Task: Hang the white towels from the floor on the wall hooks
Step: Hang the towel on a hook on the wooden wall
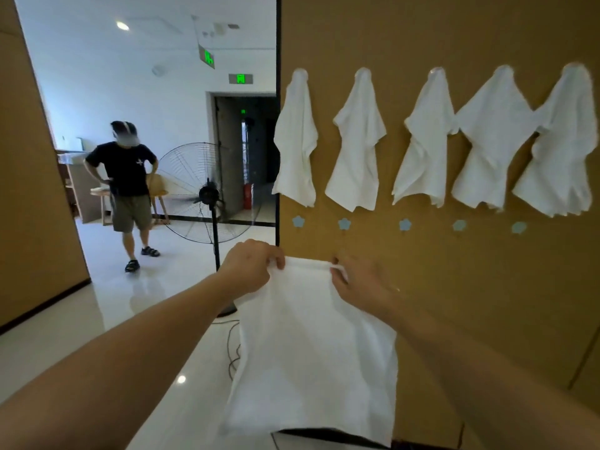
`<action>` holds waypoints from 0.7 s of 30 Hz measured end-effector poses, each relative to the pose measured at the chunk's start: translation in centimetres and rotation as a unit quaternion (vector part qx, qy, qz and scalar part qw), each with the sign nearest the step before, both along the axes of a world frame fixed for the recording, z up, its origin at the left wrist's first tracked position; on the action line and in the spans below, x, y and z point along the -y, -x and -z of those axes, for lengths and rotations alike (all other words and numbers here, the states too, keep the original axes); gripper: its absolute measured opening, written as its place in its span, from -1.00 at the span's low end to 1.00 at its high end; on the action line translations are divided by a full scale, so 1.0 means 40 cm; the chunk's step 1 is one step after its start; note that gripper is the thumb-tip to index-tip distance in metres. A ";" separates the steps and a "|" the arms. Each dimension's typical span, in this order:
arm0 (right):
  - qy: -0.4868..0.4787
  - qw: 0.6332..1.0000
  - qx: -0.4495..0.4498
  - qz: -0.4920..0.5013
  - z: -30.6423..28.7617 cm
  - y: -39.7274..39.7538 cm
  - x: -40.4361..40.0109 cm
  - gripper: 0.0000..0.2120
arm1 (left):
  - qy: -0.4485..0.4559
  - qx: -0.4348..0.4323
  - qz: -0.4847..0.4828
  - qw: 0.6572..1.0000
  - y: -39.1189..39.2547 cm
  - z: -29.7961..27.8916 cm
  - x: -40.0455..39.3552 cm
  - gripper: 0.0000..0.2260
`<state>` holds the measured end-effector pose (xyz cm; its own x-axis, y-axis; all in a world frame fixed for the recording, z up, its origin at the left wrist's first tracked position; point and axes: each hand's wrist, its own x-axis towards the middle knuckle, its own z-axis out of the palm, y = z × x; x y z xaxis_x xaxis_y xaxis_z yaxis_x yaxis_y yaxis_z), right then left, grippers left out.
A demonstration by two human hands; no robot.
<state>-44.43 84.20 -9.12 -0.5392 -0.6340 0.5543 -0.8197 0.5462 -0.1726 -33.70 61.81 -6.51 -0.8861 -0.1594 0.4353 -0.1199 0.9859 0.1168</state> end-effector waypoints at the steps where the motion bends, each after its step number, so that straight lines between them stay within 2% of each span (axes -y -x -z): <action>1: -0.006 0.999 -0.028 -0.019 0.006 0.048 0.019 -0.93 | 0.004 0.015 -0.006 1.000 0.046 0.001 0.018 -0.60; 4: 0.008 0.994 -0.080 -0.078 0.025 0.166 0.072 -0.86 | 0.027 0.020 -0.025 0.999 0.156 0.020 0.067 -0.59; 7: 0.012 0.992 -0.074 -0.099 0.051 0.269 0.142 -0.74 | 0.052 0.016 -0.035 0.998 0.255 0.052 0.105 -0.64; 9: -0.004 0.995 -0.049 -0.086 0.073 0.325 0.192 -0.70 | 0.025 0.024 -0.038 0.999 0.313 0.081 0.135 -0.65; 11: -0.020 0.998 -0.035 -0.055 0.098 0.393 0.244 -0.65 | -0.043 0.018 -0.033 0.998 0.374 0.107 0.173 -0.67; 14: -0.045 0.999 -0.010 -0.020 0.128 0.487 0.307 -0.62 | -0.093 -0.013 -0.021 0.995 0.461 0.142 0.229 -0.80; 17: -0.049 0.998 -0.022 -0.012 0.153 0.581 0.375 -0.62 | -0.094 -0.026 -0.013 0.995 0.564 0.181 0.296 -0.84; 21: -0.055 0.998 -0.024 0.013 0.172 0.700 0.473 -0.60 | -0.081 -0.004 0.018 0.997 0.684 0.213 0.390 -0.72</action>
<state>-72.44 65.29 -16.02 -0.5316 -0.6778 0.5080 -0.8103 0.5815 -0.0721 -61.04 46.22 -15.01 -0.8892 -0.1963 0.4133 -0.0831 0.9575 0.2761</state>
